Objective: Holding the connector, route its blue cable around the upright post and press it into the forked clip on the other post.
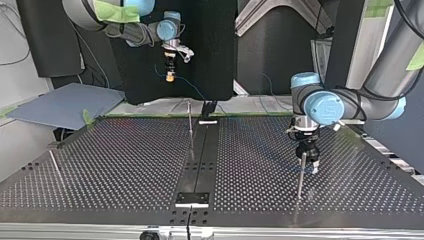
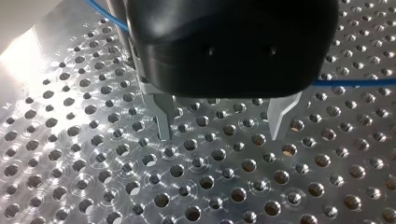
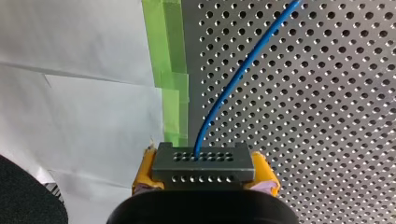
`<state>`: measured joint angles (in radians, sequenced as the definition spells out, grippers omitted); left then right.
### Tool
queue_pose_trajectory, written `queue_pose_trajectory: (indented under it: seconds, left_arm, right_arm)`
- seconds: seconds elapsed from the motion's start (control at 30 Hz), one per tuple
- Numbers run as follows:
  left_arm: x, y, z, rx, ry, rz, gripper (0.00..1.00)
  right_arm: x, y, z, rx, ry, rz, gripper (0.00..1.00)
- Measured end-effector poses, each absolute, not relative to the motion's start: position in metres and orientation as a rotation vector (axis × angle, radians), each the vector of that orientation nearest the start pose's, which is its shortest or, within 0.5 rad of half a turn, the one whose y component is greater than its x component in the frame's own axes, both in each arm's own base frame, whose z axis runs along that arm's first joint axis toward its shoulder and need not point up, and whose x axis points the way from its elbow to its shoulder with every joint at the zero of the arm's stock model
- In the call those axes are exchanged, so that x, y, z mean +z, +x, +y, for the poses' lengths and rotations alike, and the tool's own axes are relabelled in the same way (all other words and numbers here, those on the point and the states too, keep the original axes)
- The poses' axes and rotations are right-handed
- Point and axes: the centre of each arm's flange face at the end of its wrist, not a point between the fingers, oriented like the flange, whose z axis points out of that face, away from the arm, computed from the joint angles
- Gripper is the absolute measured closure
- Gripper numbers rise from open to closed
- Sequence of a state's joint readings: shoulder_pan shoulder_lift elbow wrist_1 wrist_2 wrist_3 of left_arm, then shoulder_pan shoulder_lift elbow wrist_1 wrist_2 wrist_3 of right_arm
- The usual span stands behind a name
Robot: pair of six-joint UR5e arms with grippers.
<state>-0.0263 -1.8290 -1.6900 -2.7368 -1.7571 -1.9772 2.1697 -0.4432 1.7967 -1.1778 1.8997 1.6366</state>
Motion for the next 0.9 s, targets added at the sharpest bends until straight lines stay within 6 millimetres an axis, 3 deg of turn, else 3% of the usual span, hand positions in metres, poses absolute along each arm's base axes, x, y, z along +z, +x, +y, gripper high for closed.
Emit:
queue_pose_trajectory:
  seconds: [0.9]
  left_arm:
    - [0.332, 0.57, -0.13, -0.196, -0.437, 1.486, 0.0]
  right_arm:
    - [-0.264, 0.342, -0.346, 1.13, 1.664, -1.254, 1.0]
